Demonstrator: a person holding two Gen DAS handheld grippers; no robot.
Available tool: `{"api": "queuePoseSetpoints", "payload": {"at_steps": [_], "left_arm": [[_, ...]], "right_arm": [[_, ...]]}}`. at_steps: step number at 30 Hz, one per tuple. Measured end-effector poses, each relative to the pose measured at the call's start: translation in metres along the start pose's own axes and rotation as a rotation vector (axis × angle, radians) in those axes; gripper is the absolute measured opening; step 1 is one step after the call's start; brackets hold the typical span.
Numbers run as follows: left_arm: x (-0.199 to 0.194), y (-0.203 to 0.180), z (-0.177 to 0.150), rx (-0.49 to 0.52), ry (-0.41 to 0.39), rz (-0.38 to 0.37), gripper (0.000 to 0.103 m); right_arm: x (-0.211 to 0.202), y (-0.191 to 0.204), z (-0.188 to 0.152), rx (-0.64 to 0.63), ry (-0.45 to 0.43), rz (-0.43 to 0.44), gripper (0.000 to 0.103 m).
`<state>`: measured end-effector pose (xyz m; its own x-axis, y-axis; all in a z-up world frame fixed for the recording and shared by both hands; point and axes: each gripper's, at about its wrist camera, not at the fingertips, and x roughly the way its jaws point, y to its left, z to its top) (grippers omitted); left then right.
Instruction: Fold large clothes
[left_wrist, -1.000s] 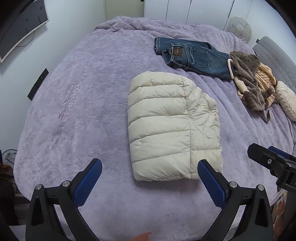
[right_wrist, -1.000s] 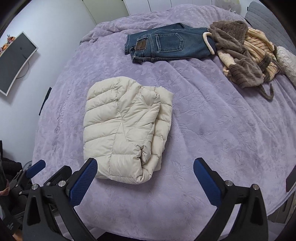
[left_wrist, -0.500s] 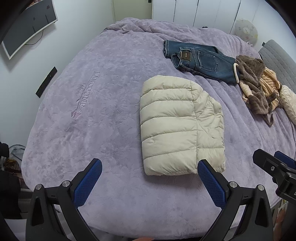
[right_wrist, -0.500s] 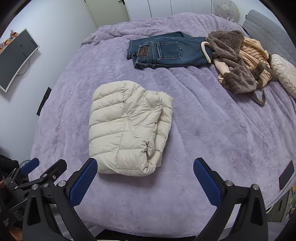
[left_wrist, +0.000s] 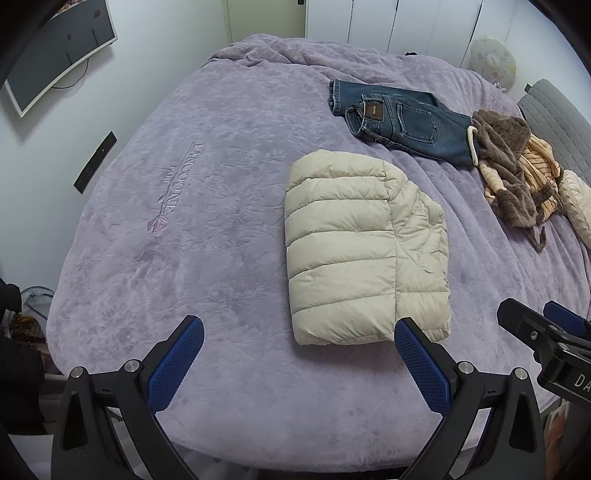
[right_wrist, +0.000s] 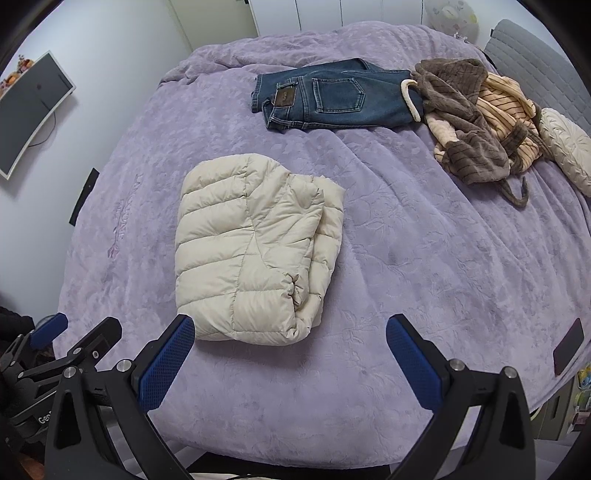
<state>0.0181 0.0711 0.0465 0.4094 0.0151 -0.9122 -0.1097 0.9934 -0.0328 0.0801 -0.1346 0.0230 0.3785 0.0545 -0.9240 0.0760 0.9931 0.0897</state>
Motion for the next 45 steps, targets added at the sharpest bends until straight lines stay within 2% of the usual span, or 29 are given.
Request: {"api": "queuePoseSetpoints", "payload": {"at_steps": [45], "left_arm": [[0.0039,0.0022,-0.0005,-0.005,0.016,0.012,0.103]], "right_arm": [[0.0027,0.0008,-0.0004,-0.003,0.007,0.0,0.103]]}}
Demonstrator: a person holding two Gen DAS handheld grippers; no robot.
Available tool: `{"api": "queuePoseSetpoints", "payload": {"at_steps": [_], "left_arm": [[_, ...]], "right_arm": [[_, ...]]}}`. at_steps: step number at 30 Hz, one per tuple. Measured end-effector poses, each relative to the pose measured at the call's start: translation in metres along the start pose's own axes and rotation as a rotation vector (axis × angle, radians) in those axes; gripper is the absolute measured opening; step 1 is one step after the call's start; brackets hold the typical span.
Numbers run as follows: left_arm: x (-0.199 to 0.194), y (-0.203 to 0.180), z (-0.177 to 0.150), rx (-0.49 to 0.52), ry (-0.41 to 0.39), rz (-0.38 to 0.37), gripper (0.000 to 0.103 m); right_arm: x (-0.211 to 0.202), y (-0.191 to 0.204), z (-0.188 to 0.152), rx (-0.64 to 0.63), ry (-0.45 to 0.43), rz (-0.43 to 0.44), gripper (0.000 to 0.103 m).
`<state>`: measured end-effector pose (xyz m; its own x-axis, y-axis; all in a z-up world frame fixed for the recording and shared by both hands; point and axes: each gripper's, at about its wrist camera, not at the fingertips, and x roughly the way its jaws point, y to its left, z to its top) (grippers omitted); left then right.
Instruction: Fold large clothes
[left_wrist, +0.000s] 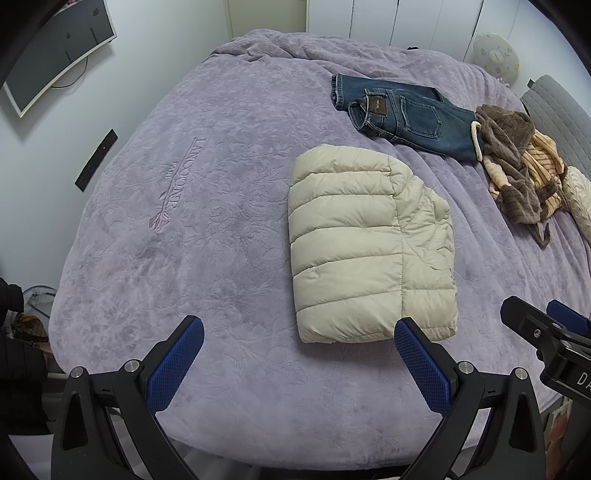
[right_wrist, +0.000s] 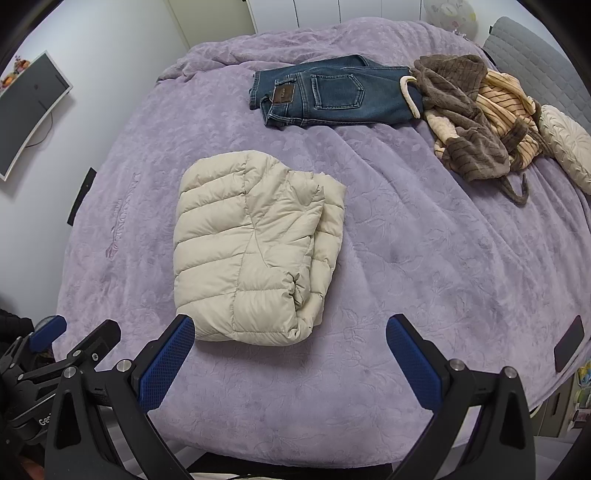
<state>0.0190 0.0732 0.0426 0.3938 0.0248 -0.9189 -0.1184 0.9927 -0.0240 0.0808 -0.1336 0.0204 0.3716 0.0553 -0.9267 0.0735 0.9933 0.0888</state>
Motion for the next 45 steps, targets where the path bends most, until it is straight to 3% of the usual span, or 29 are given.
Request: {"api": "queuePoseSetpoints", "payload": {"at_steps": [45], "left_arm": [[0.011,0.003,0.004,0.041,0.012,0.011,0.103]], "right_arm": [[0.002,-0.001,0.0,-0.003,0.007,-0.001,0.103]]}}
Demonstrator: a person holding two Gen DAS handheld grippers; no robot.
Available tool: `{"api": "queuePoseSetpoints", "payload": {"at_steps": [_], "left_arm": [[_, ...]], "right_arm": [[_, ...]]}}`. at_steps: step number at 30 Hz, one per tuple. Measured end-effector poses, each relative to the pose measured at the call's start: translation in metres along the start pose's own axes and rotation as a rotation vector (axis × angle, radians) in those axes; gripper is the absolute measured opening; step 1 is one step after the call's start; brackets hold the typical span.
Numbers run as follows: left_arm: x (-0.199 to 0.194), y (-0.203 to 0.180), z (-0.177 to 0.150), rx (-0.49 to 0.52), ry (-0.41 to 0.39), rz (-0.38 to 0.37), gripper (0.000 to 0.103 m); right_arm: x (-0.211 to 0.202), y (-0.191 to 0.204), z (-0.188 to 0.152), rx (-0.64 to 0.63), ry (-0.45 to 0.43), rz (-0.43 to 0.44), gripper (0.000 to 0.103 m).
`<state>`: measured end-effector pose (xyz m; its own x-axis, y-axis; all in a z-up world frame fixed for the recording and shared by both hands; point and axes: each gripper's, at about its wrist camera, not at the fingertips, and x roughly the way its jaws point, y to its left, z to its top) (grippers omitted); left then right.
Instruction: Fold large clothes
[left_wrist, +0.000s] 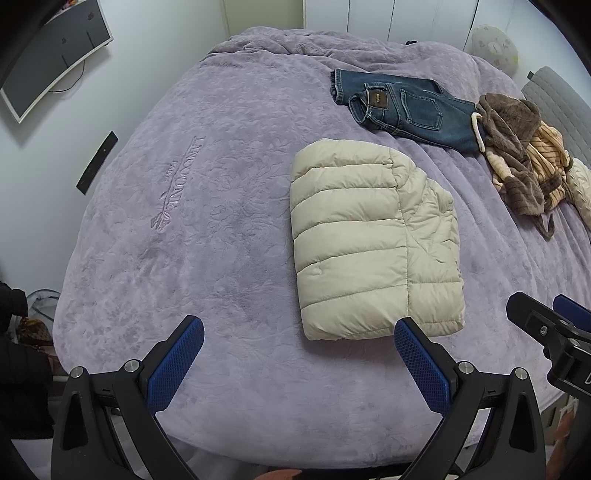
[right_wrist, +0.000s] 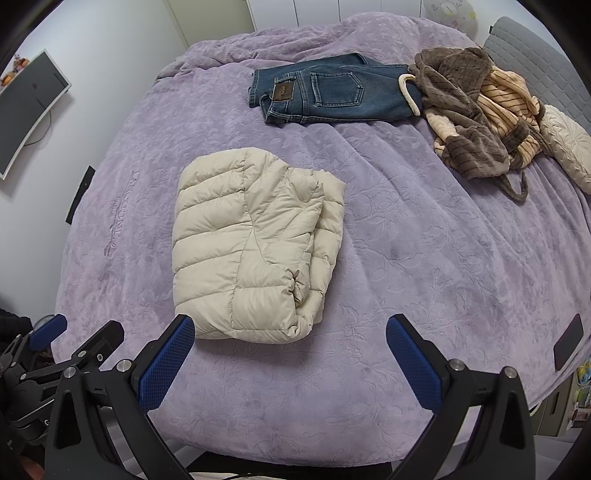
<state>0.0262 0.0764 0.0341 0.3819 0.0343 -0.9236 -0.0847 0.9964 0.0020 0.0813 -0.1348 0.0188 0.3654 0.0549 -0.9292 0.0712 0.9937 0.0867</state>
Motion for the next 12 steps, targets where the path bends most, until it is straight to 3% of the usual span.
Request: {"api": "queuePoseSetpoints", "payload": {"at_steps": [12], "left_arm": [[-0.0005,0.0041,0.0059,0.013,-0.021,-0.016,0.103]], "right_arm": [[0.0025,-0.0013,-0.0035,-0.002,0.005,0.002,0.103]]}}
